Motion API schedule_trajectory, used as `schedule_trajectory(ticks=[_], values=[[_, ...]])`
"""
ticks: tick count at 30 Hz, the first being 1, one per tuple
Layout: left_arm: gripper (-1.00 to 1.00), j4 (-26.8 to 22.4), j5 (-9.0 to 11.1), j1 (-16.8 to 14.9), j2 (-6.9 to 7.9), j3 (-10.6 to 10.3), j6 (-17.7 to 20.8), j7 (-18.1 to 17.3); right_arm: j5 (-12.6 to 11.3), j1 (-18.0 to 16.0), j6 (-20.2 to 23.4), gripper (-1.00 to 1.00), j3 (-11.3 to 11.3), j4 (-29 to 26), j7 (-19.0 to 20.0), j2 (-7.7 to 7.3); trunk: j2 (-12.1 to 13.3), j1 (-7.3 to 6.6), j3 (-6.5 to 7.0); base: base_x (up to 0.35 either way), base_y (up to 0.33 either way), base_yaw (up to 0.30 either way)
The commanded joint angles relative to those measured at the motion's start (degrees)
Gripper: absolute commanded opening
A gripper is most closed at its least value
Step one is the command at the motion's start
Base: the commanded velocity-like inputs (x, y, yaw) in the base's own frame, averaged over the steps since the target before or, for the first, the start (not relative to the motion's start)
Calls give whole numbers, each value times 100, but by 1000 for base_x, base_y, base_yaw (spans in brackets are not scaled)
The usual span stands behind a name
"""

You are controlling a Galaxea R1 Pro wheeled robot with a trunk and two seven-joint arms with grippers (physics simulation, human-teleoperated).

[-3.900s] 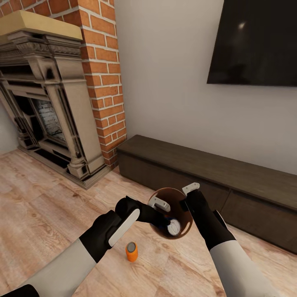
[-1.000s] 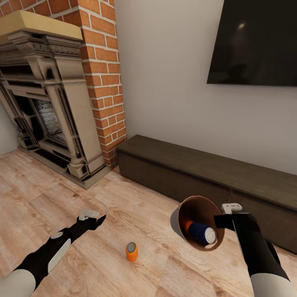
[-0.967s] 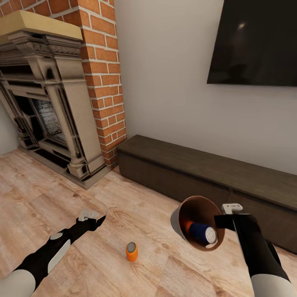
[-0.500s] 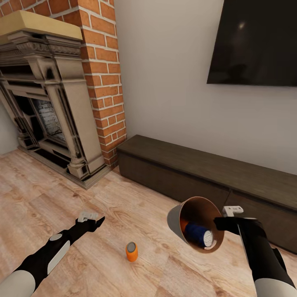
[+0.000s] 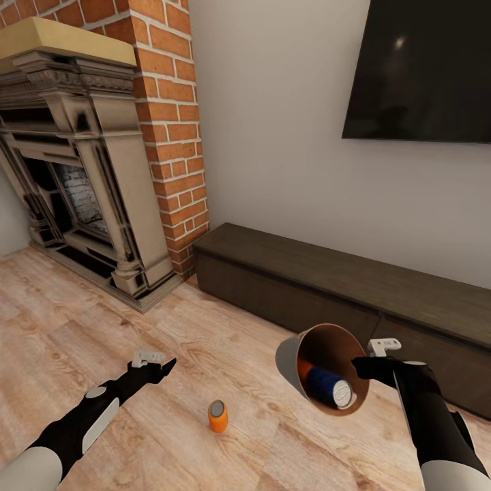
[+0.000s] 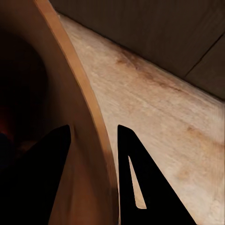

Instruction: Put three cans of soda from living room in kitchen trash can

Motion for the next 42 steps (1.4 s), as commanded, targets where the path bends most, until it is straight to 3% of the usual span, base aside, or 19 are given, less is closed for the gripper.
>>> schedule_trajectory(ticks=[1,6,12,15,18,21,28,33,36,42], values=[[100,0,5,0,-8,0,0,-2,-101,-2,-49,-100,-3,-1,76,0,0,-1,1,0,0,0],[100,0,11,-1,-19,6,0,-1,-87,1,-235,-100,-91,6,471,-4,0,-1,1,0,0,0],[100,0,12,3,-20,6,0,0,-92,125,-659,-100,-199,165,498,5,0,-1,1,0,0,0],[100,0,12,16,-20,5,0,0,-93,206,-899,-100,-474,241,484,24,0,-1,1,0,0,0],[100,0,7,40,-21,2,0,0,-94,247,-1143,-100,-919,284,482,44,0,-1,1,0,0,0],[100,7,5,45,-21,1,0,0,-94,256,-1202,-100,-1031,301,482,44,0,-1,1,0,0,0],[100,157,4,48,-21,0,0,-7,-119,261,-1242,-100,-1105,340,497,37,0,-1,1,0,0,0],[100,202,4,49,-22,2,0,-15,-440,264,-1244,-100,-1131,347,511,28,0,-1,1,0,0,-72],[100,209,-1,49,-21,4,0,-27,-657,335,-1247,-100,-1271,352,541,26,0,-1,1,19,8,-197],[100,211,-9,49,-21,5,0,-42,-729,391,-1257,-100,-1341,355,551,25,0,-1,2,136,124,-236]])
